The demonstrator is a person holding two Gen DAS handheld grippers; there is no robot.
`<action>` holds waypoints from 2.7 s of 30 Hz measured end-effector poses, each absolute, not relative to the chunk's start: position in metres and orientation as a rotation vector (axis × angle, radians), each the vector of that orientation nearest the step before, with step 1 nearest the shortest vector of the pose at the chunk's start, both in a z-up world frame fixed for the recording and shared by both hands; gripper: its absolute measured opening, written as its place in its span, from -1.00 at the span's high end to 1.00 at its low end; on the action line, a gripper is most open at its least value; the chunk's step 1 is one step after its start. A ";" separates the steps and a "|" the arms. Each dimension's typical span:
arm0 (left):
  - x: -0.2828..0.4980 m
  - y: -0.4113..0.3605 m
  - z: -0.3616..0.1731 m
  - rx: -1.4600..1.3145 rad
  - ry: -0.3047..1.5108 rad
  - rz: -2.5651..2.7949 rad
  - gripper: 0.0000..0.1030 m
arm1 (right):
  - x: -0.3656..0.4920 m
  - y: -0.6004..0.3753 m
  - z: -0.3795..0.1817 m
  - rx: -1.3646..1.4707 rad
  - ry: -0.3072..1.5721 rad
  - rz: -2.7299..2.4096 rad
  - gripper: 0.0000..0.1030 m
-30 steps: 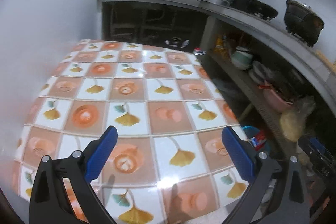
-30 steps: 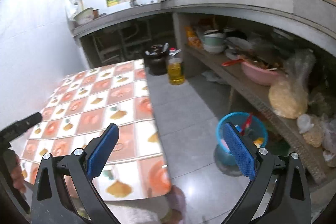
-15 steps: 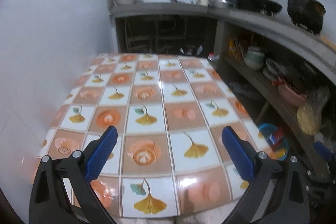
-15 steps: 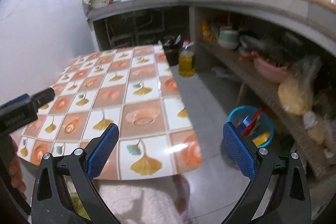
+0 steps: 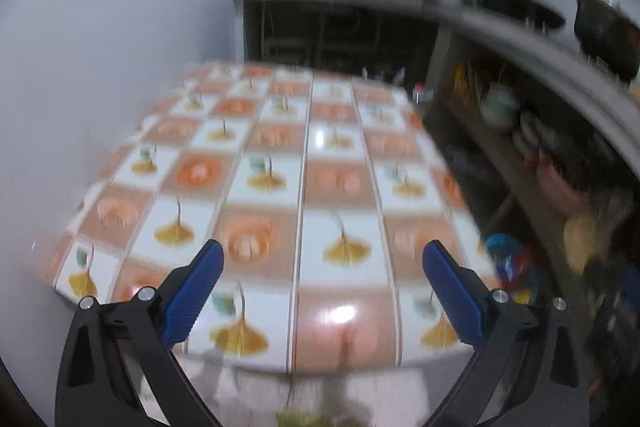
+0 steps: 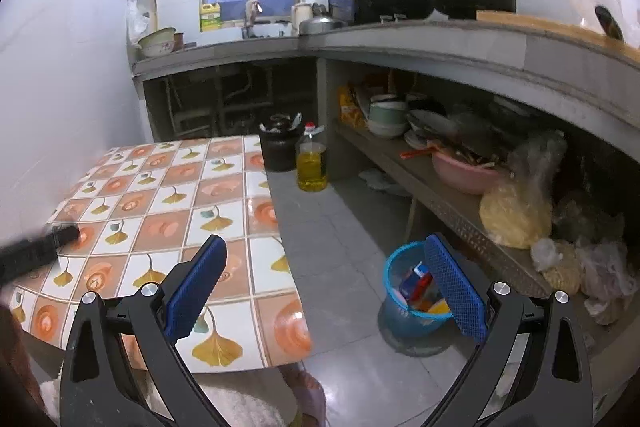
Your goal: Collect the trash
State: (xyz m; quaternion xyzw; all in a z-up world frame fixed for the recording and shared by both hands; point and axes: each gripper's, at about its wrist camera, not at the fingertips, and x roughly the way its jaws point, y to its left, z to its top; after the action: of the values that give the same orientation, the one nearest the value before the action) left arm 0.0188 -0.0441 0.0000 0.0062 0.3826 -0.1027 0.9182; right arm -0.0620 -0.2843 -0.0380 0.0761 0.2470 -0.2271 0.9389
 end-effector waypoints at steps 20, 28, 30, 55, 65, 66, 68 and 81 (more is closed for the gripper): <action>-0.003 -0.069 -0.016 0.139 0.857 -0.279 -0.89 | -0.070 -0.291 -0.048 0.096 0.611 -0.505 -0.85; 0.000 -0.069 -0.019 0.140 0.861 -0.280 -0.89 | -0.067 -0.291 -0.049 0.085 0.623 -0.476 -0.85; 0.001 -0.067 -0.019 0.137 0.861 -0.278 -0.89 | -0.066 -0.291 -0.049 0.075 0.626 -0.463 -0.85; 0.000 -0.063 -0.018 0.130 0.858 -0.277 -0.89 | -0.069 -0.286 -0.048 0.046 0.619 -0.428 -0.85; -0.003 -0.060 -0.017 0.129 0.859 -0.273 -0.89 | -0.069 -0.287 -0.049 0.037 0.621 -0.428 -0.85; -0.002 -0.060 -0.017 0.129 0.860 -0.272 -0.89 | -0.069 -0.287 -0.049 0.036 0.621 -0.428 -0.85; -0.002 -0.060 -0.017 0.126 0.861 -0.269 -0.89 | -0.069 -0.288 -0.048 0.035 0.621 -0.428 -0.85; 0.001 -0.054 -0.013 0.116 0.857 -0.232 -0.89 | -0.071 -0.292 -0.048 0.040 0.619 -0.429 -0.85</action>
State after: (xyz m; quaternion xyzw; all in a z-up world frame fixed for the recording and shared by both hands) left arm 0.0007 -0.0538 -0.0133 0.0559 0.4144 -0.1120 0.9015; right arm -0.0710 -0.2924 -0.0479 0.0193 0.3023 -0.2092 0.9298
